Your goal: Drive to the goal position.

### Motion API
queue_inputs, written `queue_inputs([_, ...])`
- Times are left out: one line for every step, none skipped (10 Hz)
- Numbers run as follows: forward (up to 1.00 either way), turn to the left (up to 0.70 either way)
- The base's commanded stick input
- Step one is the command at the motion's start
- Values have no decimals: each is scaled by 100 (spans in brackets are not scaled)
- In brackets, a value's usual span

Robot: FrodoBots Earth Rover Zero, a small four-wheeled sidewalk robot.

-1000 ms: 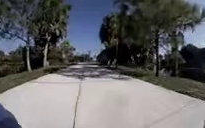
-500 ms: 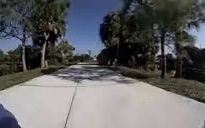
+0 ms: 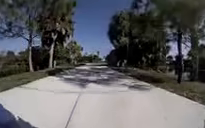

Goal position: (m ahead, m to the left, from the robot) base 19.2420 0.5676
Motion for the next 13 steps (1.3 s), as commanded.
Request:
queue_inputs([70,0])
queue_inputs([70,0])
queue_inputs([70,23])
queue_inputs([70,35])
queue_inputs([70,35])
queue_inputs([70,24])
queue_inputs([70,0])
queue_inputs([70,19])
queue_inputs([70,35])
queue_inputs([70,35])
queue_inputs([70,35])
queue_inputs([70,20])
queue_inputs([70,0])
